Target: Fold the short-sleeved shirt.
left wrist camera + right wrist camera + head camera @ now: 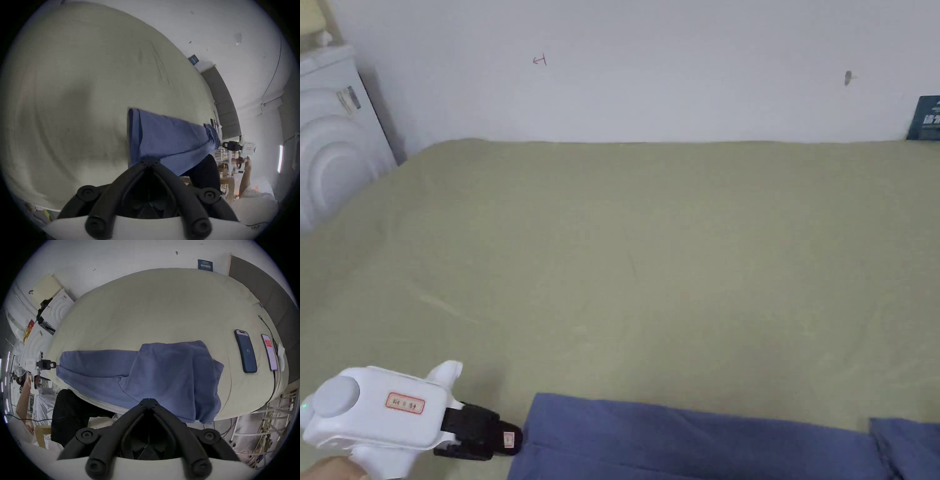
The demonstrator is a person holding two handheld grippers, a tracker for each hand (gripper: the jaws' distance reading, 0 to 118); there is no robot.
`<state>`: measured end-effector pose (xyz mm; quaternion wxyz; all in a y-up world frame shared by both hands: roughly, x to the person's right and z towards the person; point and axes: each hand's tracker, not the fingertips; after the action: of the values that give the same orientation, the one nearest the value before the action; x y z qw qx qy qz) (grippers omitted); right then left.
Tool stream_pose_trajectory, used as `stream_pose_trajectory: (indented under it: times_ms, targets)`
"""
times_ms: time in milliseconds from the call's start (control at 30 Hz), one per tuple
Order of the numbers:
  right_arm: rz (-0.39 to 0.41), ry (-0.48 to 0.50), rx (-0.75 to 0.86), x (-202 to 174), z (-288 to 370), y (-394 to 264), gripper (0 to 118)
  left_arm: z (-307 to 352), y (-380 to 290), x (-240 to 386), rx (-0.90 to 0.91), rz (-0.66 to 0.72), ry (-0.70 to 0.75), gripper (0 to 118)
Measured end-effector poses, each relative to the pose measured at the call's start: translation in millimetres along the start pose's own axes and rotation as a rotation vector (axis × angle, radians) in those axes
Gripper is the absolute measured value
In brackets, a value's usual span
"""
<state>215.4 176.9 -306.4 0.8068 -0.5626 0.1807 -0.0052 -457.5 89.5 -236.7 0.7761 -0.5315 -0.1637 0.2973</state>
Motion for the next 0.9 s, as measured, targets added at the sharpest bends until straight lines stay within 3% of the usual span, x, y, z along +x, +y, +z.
stream_pose_trajectory:
  times_ms: [133, 167, 233, 267, 333, 500, 633, 667, 700, 733, 900]
  targets:
    - [0.004, 0.010, -0.022, -3.9, -4.5, -2.9, 0, -5.1, 1.4, -8.6, -0.003, 0.022, -0.071, 2]
    - [0.006, 0.014, -0.026, -4.7, -5.8, -2.7, 0, -5.4, 0.1, -8.8, 0.001, 0.030, -0.085, 28]
    - [0.014, 0.009, -0.037, -8.6, -10.1, -0.8, 0, -8.0, 0.1, -12.5, 0.014, 0.048, -0.074, 103]
    - [0.022, 0.008, -0.043, -10.2, -12.4, -0.1, 0, -12.4, 0.4, -14.9, 0.006, 0.053, -0.072, 114]
    - [0.033, 0.019, -0.050, -14.0, -15.5, 1.3, 0, -13.9, -2.2, -20.7, 0.055, 0.111, -0.229, 114]
    - [0.051, 0.048, -0.058, -25.7, -21.7, 2.7, 0, -35.5, -6.1, -14.2, 0.075, 0.106, -0.248, 113]
    - [0.056, 0.076, -0.059, -30.5, -24.6, 3.9, 0, -45.3, -12.0, 8.4, 0.082, 0.078, -0.296, 106]
    - [0.057, 0.078, -0.060, -30.2, -25.0, 4.6, 0, -50.1, -15.0, 12.7, 0.063, 0.096, -0.340, 72]
    - [0.056, 0.078, -0.059, -30.0, -25.3, 5.2, 0, -49.6, -10.6, 1.0, 0.061, 0.084, -0.308, 22]
    - [0.057, 0.078, -0.056, -29.1, -25.4, 6.2, 0, -52.2, -12.2, 6.9, 0.025, 0.033, -0.215, 6]
    - [0.049, 0.074, -0.031, -21.6, -17.3, 8.7, 0, -40.1, -16.0, 32.1, 0.118, 0.040, -0.266, 6]
